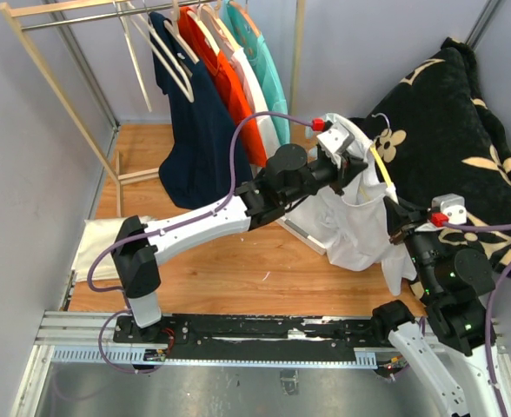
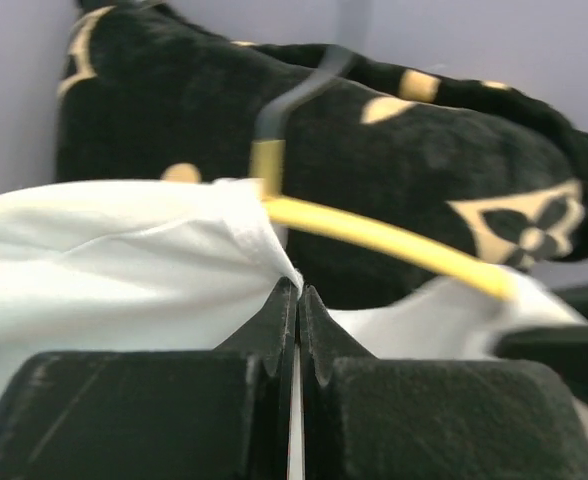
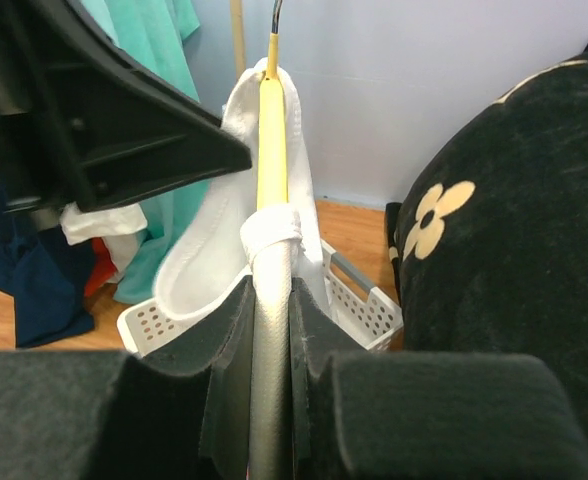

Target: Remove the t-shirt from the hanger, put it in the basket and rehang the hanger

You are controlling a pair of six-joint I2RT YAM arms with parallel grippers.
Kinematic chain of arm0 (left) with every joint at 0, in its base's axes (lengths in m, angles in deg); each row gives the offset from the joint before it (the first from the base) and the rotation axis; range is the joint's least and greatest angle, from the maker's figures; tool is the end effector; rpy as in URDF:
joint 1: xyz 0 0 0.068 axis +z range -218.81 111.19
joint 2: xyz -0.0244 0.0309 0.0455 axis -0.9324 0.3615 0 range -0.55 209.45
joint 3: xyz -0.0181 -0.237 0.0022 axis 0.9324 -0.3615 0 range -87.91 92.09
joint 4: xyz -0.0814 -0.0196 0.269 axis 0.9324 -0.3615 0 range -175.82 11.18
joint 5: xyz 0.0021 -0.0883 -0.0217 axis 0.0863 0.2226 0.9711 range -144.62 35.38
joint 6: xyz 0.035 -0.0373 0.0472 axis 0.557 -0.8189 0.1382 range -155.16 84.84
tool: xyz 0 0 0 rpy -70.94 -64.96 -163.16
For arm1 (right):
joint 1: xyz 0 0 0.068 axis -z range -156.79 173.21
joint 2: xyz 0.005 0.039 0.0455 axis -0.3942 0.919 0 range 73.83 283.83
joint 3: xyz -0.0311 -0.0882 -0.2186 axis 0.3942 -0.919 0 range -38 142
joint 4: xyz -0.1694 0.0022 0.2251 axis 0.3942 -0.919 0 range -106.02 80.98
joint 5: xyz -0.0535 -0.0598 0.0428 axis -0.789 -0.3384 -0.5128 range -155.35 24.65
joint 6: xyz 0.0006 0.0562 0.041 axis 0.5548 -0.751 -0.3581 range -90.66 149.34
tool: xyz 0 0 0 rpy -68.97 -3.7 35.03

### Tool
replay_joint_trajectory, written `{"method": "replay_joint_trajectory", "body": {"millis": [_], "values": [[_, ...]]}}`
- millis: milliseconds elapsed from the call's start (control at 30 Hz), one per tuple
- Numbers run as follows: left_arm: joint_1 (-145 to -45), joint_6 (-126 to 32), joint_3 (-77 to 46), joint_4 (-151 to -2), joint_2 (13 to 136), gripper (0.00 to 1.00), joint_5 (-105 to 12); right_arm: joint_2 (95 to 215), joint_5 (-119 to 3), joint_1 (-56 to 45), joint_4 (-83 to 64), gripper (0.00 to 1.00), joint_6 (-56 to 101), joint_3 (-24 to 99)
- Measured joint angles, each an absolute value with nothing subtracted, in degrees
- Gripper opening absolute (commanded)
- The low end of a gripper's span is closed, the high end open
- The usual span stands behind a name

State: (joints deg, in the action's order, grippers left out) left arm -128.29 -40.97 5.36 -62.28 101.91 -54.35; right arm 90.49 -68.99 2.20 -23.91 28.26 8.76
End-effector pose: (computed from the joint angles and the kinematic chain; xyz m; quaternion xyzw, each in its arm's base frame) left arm 0.2392 -0.4061 0.3691 0.2997 0.5884 -0.4065 0.6315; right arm 0.1211 0.0427 0.3985 -0.0802 0.6022 0.1333 0.7830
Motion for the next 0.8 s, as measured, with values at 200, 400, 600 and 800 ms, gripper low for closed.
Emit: {"method": "replay_joint_trajectory", "body": {"millis": [200, 400, 600, 800], "values": [[-131.5, -38.3, 4.3, -64.9, 98.7, 0.3, -51.1, 92.2, -69.9, 2.2, -20.7, 0.01, 28.0, 5.7], [-131.5, -36.6, 2.6, -66.7, 96.9, 0.83, -56.3, 92.4, -69.9, 2.2, -19.2, 0.01, 28.0, 5.7], [-131.5, -33.4, -0.2, -64.9, 94.5, 0.85, -62.0, 91.0, -69.9, 2.2, -17.7, 0.01, 28.1, 4.2], [-131.2, -28.6, -1.5, -56.7, 93.7, 0.83, -62.4, 89.4, -69.6, 2.2, -16.7, 0.01, 28.1, 2.6]]}}
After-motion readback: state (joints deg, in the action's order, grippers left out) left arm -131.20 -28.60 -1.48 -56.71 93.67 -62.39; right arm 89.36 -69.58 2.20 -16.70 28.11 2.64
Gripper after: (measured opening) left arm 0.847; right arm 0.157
